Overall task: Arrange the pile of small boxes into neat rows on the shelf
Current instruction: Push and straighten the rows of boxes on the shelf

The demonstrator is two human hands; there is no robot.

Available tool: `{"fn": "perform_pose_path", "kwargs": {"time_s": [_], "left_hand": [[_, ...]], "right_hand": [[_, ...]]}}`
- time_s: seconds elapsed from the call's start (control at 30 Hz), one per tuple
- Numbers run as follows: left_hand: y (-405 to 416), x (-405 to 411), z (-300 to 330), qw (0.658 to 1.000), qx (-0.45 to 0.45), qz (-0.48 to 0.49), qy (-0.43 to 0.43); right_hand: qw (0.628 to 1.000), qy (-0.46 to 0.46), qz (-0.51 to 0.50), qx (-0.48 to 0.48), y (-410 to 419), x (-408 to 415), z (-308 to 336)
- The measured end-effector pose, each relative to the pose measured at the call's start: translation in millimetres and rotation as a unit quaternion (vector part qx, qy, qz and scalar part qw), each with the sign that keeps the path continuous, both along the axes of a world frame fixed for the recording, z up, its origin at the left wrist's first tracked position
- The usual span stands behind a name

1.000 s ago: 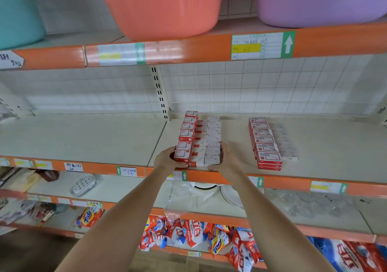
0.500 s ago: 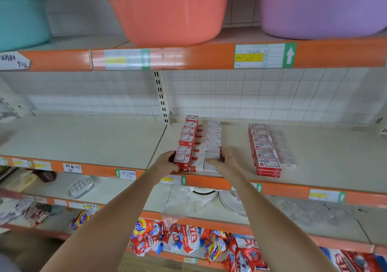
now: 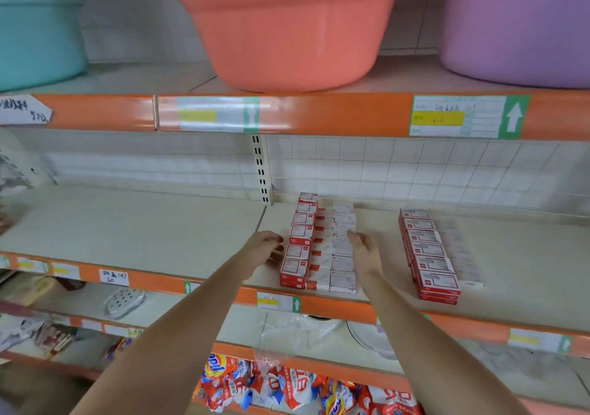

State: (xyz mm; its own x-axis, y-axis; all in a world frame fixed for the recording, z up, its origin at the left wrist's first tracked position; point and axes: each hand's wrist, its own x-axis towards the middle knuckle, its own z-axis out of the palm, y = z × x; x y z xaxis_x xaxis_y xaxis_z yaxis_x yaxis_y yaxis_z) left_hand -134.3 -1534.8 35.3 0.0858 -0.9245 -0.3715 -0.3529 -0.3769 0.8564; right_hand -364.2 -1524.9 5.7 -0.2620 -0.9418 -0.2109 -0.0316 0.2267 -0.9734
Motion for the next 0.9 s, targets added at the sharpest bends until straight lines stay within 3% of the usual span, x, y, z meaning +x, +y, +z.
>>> {"fn": "perform_pose_path", "kwargs": {"time_s": [0.17,0.3,0.5,0.73,0.9], "left_hand": [[-33.3,-12.3,-12.5,0.989,-0.038,0.08,0.114],[-30.3,-25.6,-20.9,0.976,-0.025,0.054,0.209],[-23.8,-43.5,-27.9,0.977,-0.059,0.049,0.198],[-31.8,-32.7,-30.8,0.956,-0.025,0.055,0.288],[-37.6,-40.4,-26.7,0.958,-0.008,0.033,0.284]], "right_hand": [[0.999,-0.021,-0.02,-0.027,-10.9,2.0,6.4],[0.997,-0.07,0.008,-0.011,-11.1,7.0,-0.3],[0.996,-0.059,0.063,-0.017,-10.3,9.7,-11.6],[0.996,-0.088,0.027,0.016,-12.7,1.4,3.0],[0.995,-0.078,0.053,0.029,-17.1,5.1,6.4]]}}
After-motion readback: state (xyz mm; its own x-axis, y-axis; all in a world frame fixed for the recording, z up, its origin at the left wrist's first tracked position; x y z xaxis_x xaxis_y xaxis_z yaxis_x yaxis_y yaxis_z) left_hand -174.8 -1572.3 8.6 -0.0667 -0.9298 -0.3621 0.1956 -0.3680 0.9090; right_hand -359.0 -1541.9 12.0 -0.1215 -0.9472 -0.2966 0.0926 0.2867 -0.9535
